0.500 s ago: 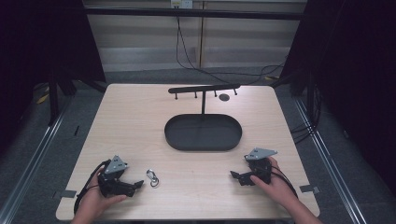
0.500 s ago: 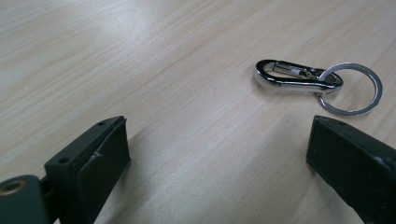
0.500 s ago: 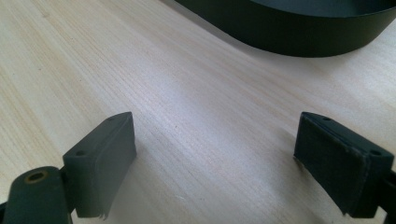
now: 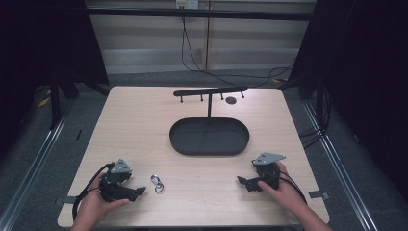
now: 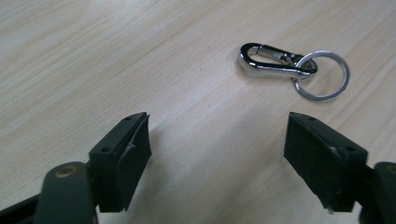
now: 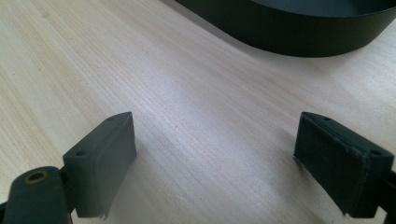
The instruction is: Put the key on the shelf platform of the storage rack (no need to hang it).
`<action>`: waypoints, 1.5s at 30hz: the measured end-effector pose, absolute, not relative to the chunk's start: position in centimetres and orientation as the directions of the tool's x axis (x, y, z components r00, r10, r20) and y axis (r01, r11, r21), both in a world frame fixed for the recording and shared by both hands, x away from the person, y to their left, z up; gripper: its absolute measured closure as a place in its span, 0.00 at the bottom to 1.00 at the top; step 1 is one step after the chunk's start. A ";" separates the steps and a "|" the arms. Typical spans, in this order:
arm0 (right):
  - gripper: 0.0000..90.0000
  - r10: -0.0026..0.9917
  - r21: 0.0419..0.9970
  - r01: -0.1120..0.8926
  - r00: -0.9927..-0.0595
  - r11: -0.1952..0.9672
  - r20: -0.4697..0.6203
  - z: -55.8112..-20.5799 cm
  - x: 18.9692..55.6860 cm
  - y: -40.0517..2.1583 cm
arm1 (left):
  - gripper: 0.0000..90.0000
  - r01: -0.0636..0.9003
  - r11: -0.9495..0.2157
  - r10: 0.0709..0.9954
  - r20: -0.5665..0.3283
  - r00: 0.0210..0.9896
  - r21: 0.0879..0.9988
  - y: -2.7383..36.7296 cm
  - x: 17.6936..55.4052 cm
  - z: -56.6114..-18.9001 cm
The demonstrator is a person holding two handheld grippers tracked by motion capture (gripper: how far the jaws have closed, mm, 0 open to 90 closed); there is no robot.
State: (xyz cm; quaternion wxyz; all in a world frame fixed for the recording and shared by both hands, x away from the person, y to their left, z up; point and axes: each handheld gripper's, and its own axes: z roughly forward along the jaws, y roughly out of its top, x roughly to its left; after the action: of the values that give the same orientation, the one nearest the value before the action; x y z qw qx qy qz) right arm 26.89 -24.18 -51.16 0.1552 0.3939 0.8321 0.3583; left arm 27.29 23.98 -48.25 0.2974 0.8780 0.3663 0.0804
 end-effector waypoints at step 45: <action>0.13 0.767 0.719 0.544 -0.642 0.433 0.023 -51.2 26.9 -24.2 | 0.35 0.649 -0.649 0.645 -0.164 0.746 0.397 18.6 29.2 -46.1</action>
State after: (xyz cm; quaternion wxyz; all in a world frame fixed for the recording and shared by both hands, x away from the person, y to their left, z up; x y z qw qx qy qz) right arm 26.89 -24.18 -51.16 0.1554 0.3937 0.8322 0.3582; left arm 29.20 18.56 -46.05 0.2203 0.9081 0.3562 -0.0040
